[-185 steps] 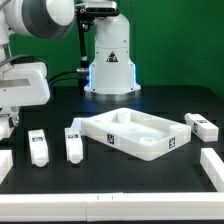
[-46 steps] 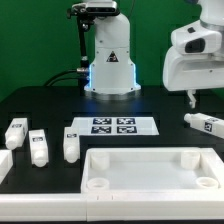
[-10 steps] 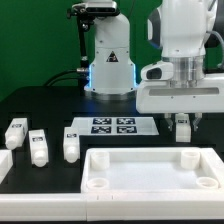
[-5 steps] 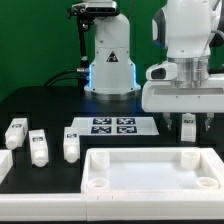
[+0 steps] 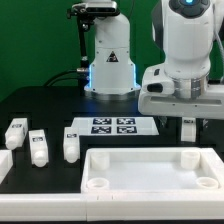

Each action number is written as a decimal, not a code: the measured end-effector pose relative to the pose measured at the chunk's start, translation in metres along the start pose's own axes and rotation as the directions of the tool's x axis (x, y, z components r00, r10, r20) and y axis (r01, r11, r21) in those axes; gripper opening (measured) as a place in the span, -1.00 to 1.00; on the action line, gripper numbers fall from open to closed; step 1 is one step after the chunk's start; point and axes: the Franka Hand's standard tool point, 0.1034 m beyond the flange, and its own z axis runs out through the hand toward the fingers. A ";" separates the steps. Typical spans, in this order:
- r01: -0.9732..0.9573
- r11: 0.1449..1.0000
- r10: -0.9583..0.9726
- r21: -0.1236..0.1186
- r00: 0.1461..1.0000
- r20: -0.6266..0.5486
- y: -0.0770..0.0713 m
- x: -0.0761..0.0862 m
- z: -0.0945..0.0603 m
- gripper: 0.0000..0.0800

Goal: Assemble desk

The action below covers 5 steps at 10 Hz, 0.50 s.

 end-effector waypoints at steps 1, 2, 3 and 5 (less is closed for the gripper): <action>0.004 1.000 -0.003 -0.008 0.997 0.081 0.003 -0.006 0.001 0.62; -0.007 1.000 0.008 -0.008 0.987 0.161 0.002 -0.005 -0.003 0.62; 0.015 0.999 -0.026 0.049 0.971 0.236 -0.020 0.002 -0.033 0.62; 0.029 0.996 -0.057 0.090 0.943 0.328 -0.026 0.003 -0.043 0.62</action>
Offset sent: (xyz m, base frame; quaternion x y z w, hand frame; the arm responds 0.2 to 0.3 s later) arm 0.0695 -0.0237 0.0459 0.1286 -0.1992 -0.0380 0.9707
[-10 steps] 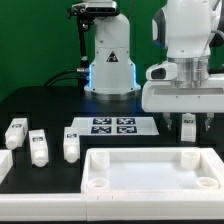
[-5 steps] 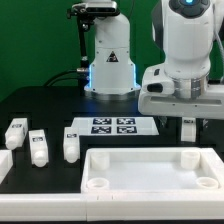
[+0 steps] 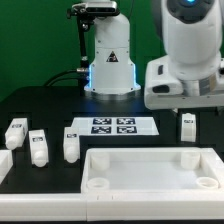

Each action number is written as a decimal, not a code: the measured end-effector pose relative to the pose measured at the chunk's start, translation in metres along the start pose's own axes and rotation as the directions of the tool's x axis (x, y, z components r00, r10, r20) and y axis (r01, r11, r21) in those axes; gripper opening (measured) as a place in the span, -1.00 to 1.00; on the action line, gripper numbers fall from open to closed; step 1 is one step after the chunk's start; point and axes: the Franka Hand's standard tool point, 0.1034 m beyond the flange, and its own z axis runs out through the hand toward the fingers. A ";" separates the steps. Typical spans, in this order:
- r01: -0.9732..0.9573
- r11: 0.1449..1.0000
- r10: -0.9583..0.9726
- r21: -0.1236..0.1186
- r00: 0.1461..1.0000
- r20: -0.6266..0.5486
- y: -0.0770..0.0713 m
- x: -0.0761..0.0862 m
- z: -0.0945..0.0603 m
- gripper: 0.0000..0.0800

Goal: Assemble desk

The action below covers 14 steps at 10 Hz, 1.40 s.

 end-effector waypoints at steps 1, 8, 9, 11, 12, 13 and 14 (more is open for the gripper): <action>0.024 1.000 -0.024 -0.004 0.998 0.052 -0.009 -0.006 0.002 0.62; -0.004 0.993 0.031 -0.118 0.974 0.226 0.001 0.023 -0.008 0.62; -0.005 0.993 0.031 -0.117 0.974 0.224 0.002 0.023 -0.009 0.62; -0.006 0.993 0.033 -0.117 0.974 0.226 0.002 0.024 -0.008 0.62; -0.014 0.993 0.042 -0.117 0.970 0.240 0.005 0.023 -0.008 0.62; -0.063 0.991 0.096 -0.117 0.946 0.311 0.015 0.029 -0.008 0.62; -0.100 0.987 0.137 -0.128 0.938 0.317 0.019 0.038 0.000 0.62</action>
Offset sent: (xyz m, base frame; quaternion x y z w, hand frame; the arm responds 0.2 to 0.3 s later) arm 0.0000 0.0000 0.0000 0.0000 0.0000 0.0000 1.0000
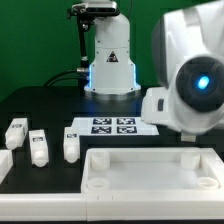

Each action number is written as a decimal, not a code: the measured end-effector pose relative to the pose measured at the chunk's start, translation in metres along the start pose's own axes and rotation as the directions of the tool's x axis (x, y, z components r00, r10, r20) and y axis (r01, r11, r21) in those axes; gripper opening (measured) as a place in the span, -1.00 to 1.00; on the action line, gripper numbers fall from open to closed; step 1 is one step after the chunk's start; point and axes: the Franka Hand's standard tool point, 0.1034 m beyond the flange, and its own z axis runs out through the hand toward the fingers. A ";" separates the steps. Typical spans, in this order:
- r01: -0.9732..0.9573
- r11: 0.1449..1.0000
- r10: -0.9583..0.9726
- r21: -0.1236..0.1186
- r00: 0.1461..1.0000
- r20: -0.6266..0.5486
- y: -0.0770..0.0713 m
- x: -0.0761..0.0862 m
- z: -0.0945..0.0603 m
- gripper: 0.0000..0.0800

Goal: Assemble desk

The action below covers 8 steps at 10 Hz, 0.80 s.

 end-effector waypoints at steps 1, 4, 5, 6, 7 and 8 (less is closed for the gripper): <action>-0.016 1.000 0.017 -0.009 1.000 0.016 0.000 0.000 0.010 0.62; -0.020 1.000 0.020 -0.012 0.999 0.026 0.004 0.001 0.016 0.62; -0.020 1.000 0.020 -0.012 0.999 0.027 0.004 0.001 0.016 0.32; -0.020 1.000 0.021 -0.012 0.999 0.027 0.004 0.001 0.016 -0.02; -0.020 1.000 0.020 -0.011 1.000 0.022 0.003 0.001 0.016 -0.02; -0.017 1.000 0.017 -0.008 1.000 0.005 0.002 0.001 0.012 -0.29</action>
Offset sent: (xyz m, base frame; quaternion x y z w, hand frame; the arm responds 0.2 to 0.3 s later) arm 0.0000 0.0000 0.0000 0.0000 0.0000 0.0000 1.0000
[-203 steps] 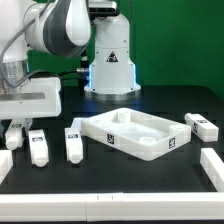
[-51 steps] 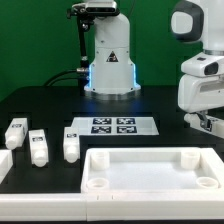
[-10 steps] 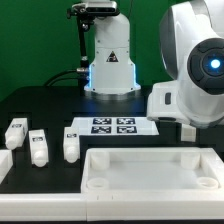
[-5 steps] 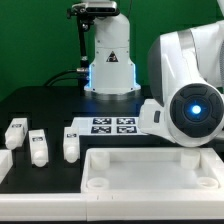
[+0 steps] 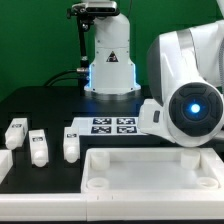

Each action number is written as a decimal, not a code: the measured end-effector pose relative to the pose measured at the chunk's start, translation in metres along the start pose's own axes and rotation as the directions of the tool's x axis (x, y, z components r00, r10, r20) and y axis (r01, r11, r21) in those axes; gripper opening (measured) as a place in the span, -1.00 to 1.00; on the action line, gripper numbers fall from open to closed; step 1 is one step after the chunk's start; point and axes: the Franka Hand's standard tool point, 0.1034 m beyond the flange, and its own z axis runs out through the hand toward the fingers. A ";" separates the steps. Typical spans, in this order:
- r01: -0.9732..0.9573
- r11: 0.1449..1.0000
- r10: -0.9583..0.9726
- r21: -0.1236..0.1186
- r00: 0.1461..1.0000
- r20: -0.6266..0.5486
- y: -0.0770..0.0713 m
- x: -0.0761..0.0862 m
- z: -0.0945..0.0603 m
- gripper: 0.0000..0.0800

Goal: Assemble desk

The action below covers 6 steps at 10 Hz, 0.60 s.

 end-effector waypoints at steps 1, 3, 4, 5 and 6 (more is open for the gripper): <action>0.015 1.000 -0.015 0.000 1.000 0.015 0.002 -0.012 -0.015 -0.29; 0.051 0.998 -0.050 0.021 0.998 -0.050 0.001 -0.035 -0.060 -0.29; 0.063 0.998 -0.058 0.029 0.987 -0.147 -0.001 -0.046 -0.083 -0.29; 0.071 0.997 -0.066 0.016 0.974 -0.217 -0.008 -0.051 -0.086 -0.29; 0.072 0.997 -0.064 0.022 0.964 -0.259 -0.009 -0.047 -0.083 -0.29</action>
Offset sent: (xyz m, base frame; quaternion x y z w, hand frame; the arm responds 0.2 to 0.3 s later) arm 0.0412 -0.0185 0.0963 0.0255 0.1950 -0.0495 0.9792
